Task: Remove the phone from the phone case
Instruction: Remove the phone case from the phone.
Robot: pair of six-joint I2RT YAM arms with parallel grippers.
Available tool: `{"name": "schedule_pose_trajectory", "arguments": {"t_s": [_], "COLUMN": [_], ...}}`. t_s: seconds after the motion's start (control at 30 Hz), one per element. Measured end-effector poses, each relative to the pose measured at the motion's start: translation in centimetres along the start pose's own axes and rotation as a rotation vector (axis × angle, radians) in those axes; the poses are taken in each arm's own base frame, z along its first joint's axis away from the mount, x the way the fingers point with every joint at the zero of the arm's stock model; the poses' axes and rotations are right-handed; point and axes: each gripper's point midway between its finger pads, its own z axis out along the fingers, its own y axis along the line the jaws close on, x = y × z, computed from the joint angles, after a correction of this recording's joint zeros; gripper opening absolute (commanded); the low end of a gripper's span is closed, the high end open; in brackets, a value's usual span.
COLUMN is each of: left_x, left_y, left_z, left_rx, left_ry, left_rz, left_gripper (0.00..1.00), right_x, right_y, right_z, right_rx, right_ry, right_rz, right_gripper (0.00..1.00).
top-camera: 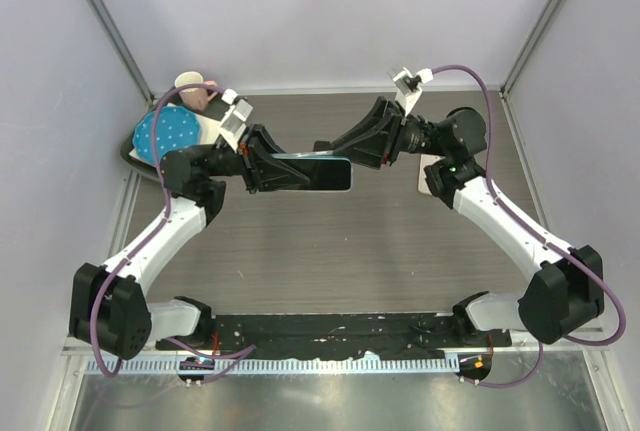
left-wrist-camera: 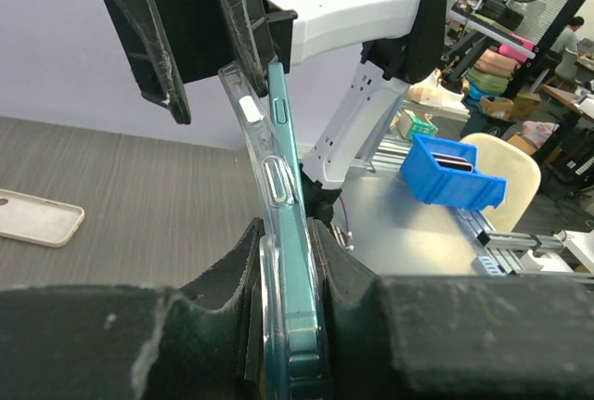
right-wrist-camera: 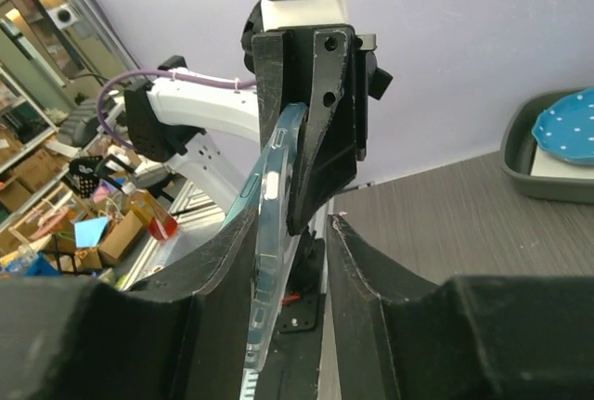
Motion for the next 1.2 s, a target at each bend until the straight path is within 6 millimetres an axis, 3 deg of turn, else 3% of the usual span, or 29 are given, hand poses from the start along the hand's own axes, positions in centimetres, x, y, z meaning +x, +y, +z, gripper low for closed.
{"name": "schedule_pose_trajectory", "arguments": {"t_s": [0.23,0.63,0.93,1.2], "left_x": [0.2,0.6,1.5,1.6], "left_y": [0.4,1.5,2.1,2.8], "left_z": [-0.6,-1.6,-2.0,-2.3], "left_rx": [-0.017,-0.063,-0.079,-0.106], "left_ry": [0.013,-0.006,-0.004,-0.023], "left_rz": [-0.029,-0.035,-0.020,-0.019], "left_gripper": [0.00,0.00,0.00,0.00], "right_x": [0.7,3.4,5.1,5.1], "right_y": [-0.8,-1.6,-2.4,-3.5], "right_z": [0.0,-1.3,-2.0,-2.4], "right_rx": [0.046,0.094,0.142,0.227], "right_ry": [0.109,0.295,0.333,0.319], "right_rz": [-0.088,-0.145,-0.098,-0.097], "right_gripper": [0.40,0.49,0.52,0.53]}}
